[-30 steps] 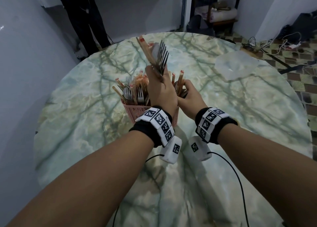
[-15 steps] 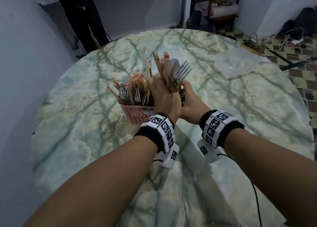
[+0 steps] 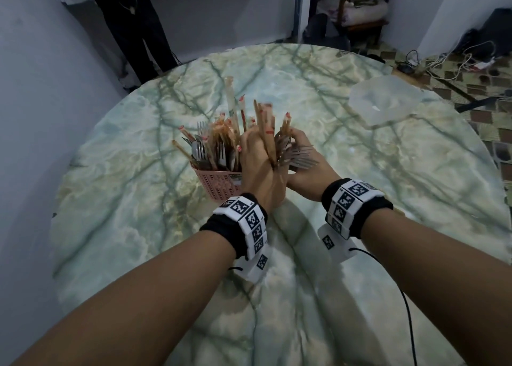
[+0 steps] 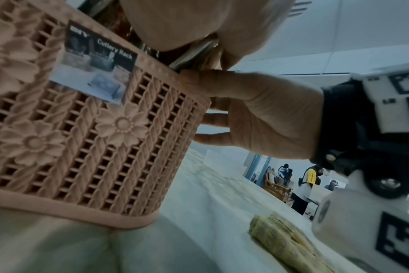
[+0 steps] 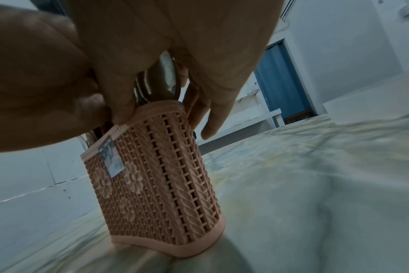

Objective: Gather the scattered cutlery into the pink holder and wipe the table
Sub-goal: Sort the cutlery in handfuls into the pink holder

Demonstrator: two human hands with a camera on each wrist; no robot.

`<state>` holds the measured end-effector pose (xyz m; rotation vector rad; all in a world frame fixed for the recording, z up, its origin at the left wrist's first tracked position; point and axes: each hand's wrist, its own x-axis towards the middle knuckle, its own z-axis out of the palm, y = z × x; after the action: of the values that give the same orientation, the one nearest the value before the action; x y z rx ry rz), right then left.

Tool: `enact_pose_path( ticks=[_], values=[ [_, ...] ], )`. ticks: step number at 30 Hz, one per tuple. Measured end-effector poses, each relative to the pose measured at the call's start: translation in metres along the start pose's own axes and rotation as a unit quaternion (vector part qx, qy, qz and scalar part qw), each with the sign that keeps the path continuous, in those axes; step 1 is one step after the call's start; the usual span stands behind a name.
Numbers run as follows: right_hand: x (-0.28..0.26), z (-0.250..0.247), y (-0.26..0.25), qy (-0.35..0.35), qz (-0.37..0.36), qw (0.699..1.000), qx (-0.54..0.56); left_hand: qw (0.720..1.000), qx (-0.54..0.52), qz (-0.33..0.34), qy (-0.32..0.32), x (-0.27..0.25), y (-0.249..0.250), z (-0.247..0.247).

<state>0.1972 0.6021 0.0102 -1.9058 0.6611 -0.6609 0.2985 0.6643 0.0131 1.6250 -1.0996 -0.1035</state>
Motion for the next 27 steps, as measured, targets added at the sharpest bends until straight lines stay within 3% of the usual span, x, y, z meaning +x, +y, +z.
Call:
enact_pose_path(
  ticks=[3,4,8,10,13,18,20,23,27],
  values=[
    [-0.003,0.000,-0.006,-0.001,0.017,1.000,-0.008,0.990,0.068,-0.019,-0.119,-0.004,-0.013,-0.009],
    [-0.004,0.000,-0.008,-0.001,0.021,1.000,-0.008,0.987,0.095,-0.018,-0.130,-0.004,-0.012,-0.011],
    [-0.007,0.000,-0.011,0.000,0.024,0.999,-0.022,0.998,0.057,-0.028,-0.013,-0.005,0.013,-0.013],
    [-0.005,-0.001,-0.004,0.008,0.020,1.000,-0.017,0.999,0.038,-0.016,0.003,-0.007,0.010,-0.015],
    [-0.007,0.001,-0.013,-0.001,0.051,0.999,-0.004,0.999,0.052,0.000,-0.012,-0.004,0.004,-0.022],
    [-0.005,0.004,-0.013,0.020,0.012,0.997,-0.068,0.999,-0.005,0.002,-0.038,0.002,0.024,-0.033],
    [-0.007,0.004,-0.014,0.049,0.027,0.998,-0.043,0.999,0.008,-0.003,-0.047,-0.002,0.027,-0.038],
    [0.002,0.003,-0.003,0.041,0.015,0.995,-0.087,0.998,0.018,0.050,-0.038,-0.005,0.028,-0.047],
    [0.011,0.002,0.016,-0.004,-0.038,0.991,-0.129,0.976,0.071,0.203,-0.034,0.001,0.036,-0.064]
  ],
)
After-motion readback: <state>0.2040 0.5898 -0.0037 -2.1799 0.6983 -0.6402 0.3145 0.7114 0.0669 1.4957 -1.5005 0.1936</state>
